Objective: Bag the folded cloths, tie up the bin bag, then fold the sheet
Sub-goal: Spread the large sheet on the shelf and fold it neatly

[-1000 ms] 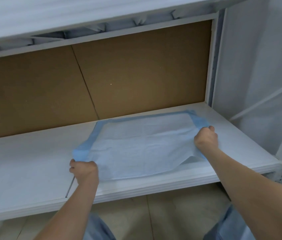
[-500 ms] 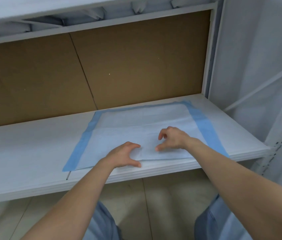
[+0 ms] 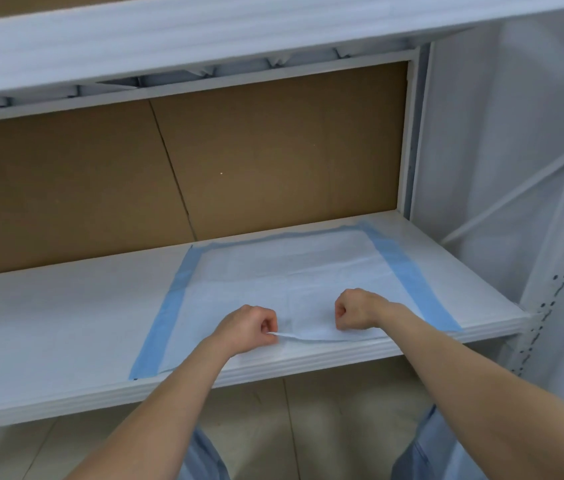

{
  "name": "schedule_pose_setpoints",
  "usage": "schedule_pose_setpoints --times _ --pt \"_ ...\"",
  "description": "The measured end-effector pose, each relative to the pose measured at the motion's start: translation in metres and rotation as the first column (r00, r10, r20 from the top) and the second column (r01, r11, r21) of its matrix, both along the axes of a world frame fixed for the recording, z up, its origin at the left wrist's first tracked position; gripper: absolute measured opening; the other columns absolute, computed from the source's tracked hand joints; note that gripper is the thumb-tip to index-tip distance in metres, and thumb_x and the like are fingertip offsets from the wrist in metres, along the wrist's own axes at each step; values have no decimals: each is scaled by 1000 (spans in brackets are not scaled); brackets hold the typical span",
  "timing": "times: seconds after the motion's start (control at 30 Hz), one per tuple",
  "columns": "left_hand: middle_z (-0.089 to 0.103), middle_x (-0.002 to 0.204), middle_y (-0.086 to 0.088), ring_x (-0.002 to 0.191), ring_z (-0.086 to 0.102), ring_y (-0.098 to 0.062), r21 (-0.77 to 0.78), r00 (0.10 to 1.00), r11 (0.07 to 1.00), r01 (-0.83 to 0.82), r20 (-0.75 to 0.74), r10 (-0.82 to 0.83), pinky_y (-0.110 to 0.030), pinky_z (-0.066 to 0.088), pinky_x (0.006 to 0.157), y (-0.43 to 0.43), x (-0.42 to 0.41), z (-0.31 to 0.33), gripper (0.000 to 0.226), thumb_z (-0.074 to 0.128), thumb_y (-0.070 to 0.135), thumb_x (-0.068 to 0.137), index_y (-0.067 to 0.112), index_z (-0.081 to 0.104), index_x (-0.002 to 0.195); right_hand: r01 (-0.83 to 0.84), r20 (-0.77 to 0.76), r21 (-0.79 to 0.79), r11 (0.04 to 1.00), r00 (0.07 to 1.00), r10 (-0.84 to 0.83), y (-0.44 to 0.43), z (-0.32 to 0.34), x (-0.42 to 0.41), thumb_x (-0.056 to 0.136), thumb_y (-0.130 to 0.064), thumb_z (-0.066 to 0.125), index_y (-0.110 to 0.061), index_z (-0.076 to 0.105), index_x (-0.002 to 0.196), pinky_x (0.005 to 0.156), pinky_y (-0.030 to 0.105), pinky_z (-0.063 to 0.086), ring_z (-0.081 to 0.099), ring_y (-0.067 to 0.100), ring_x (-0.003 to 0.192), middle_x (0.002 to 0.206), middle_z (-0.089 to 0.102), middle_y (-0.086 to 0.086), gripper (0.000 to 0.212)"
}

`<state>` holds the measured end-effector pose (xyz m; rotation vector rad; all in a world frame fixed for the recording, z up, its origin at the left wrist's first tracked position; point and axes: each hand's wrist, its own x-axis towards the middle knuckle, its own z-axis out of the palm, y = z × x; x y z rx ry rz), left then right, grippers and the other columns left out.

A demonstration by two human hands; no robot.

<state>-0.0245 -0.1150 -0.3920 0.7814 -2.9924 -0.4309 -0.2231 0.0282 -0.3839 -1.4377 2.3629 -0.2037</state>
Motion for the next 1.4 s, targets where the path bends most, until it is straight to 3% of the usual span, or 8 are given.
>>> schedule_pose_setpoints --times 0.17,0.33,0.47,0.63,0.9,1.0,1.17,1.4 --pt "52 69 11 69 50 -9 46 998 998 34 47 -36 -23 41 64 -1 -6 1 13 67 21 79 26 55 74 32 121 -51 998 992 -25 -6 -4 -4 79 -45 65 -28 59 94 88 33 49 57 16 98 102 57 -7 24" --pt "53 68 12 67 50 -7 160 994 987 27 103 -44 -23 41 65 -3 -10 2 17 74 30 76 25 58 75 49 159 -26 998 986 -44 -13 -11 -11 84 -38 64 -21 67 104 94 32 49 59 16 104 112 63 -4 25" --pt "61 84 5 81 56 -13 257 998 966 -42 -24 50 -29 46 74 -10 -13 3 26 65 51 81 25 64 82 97 193 -46 994 977 -87 -14 -15 -16 86 -38 63 -19 69 104 94 32 50 60 18 103 111 65 -2 27" --pt "56 91 5 87 56 -13 215 997 977 -11 73 -5 -30 48 84 -16 -18 -3 29 68 46 80 34 67 106 129 184 -70 989 976 -114 -13 -16 -25 84 -39 65 -23 67 104 93 31 50 60 15 101 110 64 -4 25" --pt "56 84 8 80 55 -10 294 997 956 -20 79 -3 -25 45 76 -19 -31 -6 25 77 41 73 29 66 93 87 235 28 996 968 -91 -17 -8 -27 87 -32 65 -17 63 95 78 28 46 54 17 90 99 61 1 18" --pt "58 88 6 84 55 -10 340 1000 940 -10 22 2 -26 46 81 -18 -36 -6 28 73 46 76 31 68 98 67 341 -62 996 939 -42 -23 -7 -22 79 -36 74 -18 70 96 83 26 46 57 13 91 96 63 -5 25" --pt "56 81 10 81 54 -9 350 998 936 12 47 -31 -22 44 79 -13 -44 -8 28 78 39 73 29 71 98 -18 382 26 999 924 6 -27 -11 -22 78 -27 77 -20 71 89 90 26 46 58 13 94 94 65 -4 15" --pt "55 78 11 77 53 -8 396 989 918 14 131 -71 -22 42 74 -6 -50 -7 24 77 40 73 29 68 92 -9 364 199 980 929 -65 -17 4 -28 80 -35 74 -21 68 80 53 21 35 47 11 57 63 56 -7 16"
